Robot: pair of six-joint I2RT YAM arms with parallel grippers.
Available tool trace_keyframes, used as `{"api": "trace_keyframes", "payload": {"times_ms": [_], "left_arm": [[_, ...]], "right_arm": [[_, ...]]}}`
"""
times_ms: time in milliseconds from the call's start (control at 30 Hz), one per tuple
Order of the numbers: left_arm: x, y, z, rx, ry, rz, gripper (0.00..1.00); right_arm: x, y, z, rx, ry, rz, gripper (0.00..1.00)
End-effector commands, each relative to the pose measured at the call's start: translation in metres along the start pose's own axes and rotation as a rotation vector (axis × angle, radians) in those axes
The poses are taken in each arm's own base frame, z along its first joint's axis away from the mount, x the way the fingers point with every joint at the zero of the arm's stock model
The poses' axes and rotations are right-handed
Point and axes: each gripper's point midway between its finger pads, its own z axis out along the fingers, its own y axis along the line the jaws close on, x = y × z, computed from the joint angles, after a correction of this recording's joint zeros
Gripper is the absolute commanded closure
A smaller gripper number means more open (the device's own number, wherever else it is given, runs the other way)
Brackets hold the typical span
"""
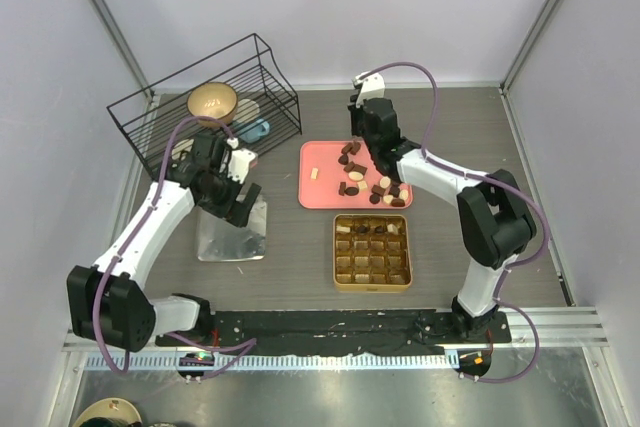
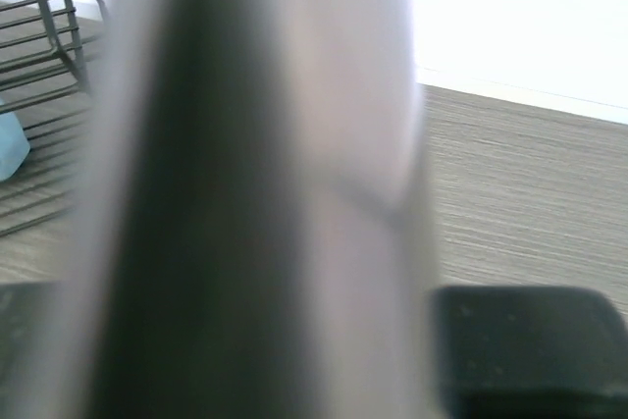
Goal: Pack the chocolate
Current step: Pick up the fake chocolate from the plate.
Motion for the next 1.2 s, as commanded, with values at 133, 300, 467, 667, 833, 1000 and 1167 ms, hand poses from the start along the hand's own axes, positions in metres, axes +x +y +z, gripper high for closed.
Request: {"api": "trace_keyframes", "payload": {"times_ms": [133, 300, 467, 667, 833, 1000, 1167], "left_arm": [[-0.012, 0.001, -0.009, -0.006, -0.088, 0.004, 0.09], [-0.011, -0.002, -0.010, 0.005, -0.097, -0.001, 0.09], [-0.009, -0.002, -0.012, 0.003, -0.101, -0.002, 0.09], [-0.008, -0.003, -0.014, 0.004, -0.109, 0.001, 0.09], [-0.006, -0.004, -0.014, 0.006, -0.108, -0.001, 0.09], [-0.005, -0.004, -0.013, 0.006, -0.107, 0.007, 0.09], [-0.003, -0.004, -0.012, 0.008, -0.103, 0.008, 0.09]], "right_arm": [[-0.045, -0.004, 0.014, 0.047, -0.162, 0.114, 0.78], [-0.044, -0.005, 0.018, 0.060, -0.163, 0.122, 0.62], [-0.039, -0.012, 0.017, 0.087, -0.155, 0.135, 0.57], [-0.032, -0.019, 0.018, 0.113, -0.144, 0.142, 0.57], [-0.024, -0.026, 0.021, 0.137, -0.130, 0.142, 0.58], [-0.010, -0.034, 0.023, 0.163, -0.108, 0.153, 0.57], [0.002, -0.032, 0.026, 0.163, -0.088, 0.163, 0.57]]}}
